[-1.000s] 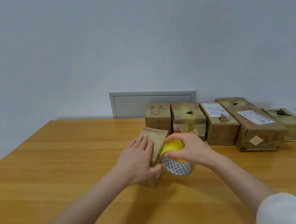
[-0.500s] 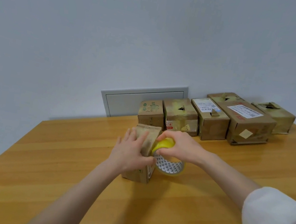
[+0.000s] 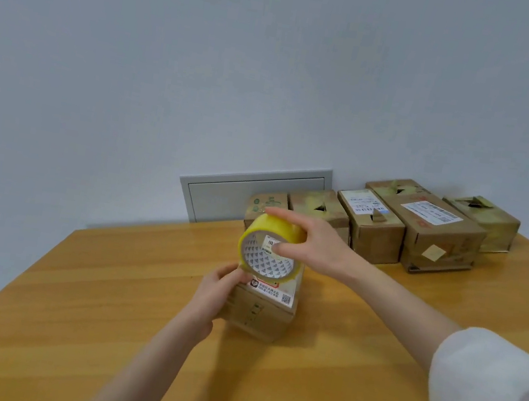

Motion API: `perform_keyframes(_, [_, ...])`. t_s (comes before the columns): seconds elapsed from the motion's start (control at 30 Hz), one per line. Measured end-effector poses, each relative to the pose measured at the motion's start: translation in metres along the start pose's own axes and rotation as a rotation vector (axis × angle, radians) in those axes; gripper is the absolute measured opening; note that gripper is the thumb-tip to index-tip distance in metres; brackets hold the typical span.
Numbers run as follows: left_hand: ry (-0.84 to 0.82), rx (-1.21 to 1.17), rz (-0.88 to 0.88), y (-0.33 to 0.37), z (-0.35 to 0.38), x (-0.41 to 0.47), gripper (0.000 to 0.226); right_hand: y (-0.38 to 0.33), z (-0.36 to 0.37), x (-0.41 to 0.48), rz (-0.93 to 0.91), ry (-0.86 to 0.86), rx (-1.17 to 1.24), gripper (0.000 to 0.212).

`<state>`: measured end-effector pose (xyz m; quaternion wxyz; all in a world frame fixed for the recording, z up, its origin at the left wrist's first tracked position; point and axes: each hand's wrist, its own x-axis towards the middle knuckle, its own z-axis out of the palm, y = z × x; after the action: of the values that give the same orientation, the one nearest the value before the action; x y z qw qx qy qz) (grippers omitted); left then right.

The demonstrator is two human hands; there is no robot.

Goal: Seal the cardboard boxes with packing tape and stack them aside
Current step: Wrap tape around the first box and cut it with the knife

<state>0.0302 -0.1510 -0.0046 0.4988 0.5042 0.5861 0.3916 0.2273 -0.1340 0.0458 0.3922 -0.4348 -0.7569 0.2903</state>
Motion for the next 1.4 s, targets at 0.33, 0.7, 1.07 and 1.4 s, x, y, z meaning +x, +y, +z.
perform_keyframes(0.33, [0.014, -0.068, -0.062, -0.017, -0.019, 0.004, 0.018, 0.023, -0.033, -0.012, 0.176, -0.275, -0.295, 0.036])
perform_keyframes(0.7, [-0.071, -0.067, -0.051, -0.019, -0.023, 0.01, 0.027, 0.042, -0.023, -0.017, 0.196, -0.263, -0.227, 0.018])
perform_keyframes(1.07, [-0.063, 1.429, 0.587, 0.0, 0.012, 0.007, 0.08, 0.037, -0.008, -0.013, 0.179, -0.204, -0.271, 0.02])
perform_keyframes(1.4, [-0.144, 1.33, 0.459, -0.005, 0.01, 0.015, 0.085, 0.051, 0.012, -0.026, 0.247, -0.076, -0.191, 0.061])
